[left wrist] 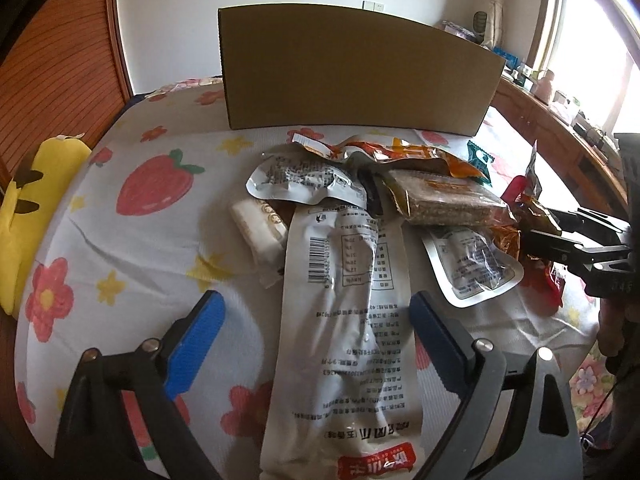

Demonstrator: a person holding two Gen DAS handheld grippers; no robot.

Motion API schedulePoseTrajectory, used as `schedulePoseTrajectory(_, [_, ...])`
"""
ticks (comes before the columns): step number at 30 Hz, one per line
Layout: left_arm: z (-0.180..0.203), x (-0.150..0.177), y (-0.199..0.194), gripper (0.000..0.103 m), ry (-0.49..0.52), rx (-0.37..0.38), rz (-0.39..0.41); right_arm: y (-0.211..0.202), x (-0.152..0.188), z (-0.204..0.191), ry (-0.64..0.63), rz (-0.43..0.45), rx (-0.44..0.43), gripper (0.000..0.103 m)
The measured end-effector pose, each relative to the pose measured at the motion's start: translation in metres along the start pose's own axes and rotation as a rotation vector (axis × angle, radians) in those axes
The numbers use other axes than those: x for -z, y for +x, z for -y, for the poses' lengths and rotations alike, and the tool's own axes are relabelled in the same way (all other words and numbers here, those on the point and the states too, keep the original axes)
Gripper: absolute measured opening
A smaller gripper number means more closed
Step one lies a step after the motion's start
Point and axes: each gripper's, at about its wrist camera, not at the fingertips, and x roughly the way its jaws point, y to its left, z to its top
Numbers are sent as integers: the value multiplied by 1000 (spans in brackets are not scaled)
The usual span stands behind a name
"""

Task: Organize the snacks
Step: 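Close the left gripper on the long white sausage packet while the right gripper grasps the pink egg packet, then lift both held packets and carry them over the cardboard box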

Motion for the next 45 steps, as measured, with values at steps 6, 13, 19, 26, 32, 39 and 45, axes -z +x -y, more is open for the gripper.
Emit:
schedulePoseTrajectory(6, [8,7,-7,68,67,4,27,3,-1,-1,-14,-16,-10,72])
schedulePoseTrajectory(13, [-2,9,-18,42,39,14,44,3,-1,1,-11,-19,-15,72])
schedulePoseTrajectory(19, [-4,12,-24,39,47,18,54,0,-1,0,-7,-14,-22,62])
schedulePoseTrajectory(26, [10,18,-35,37,106,-8,90,-8,0,0,-4,7,1,46])
schedulePoseTrajectory(32, [10,18,-47,37,99,-2,120,-14,0,-5,-14,18,-3,43])
schedulePoseTrajectory(39, [5,17,-58,38,78,-11,166,-20,-3,-12,-4,35,-57,43])
schedulePoseTrajectory(45, [6,21,-58,38,79,-8,159,-16,2,-22,-59,21,-24,45])
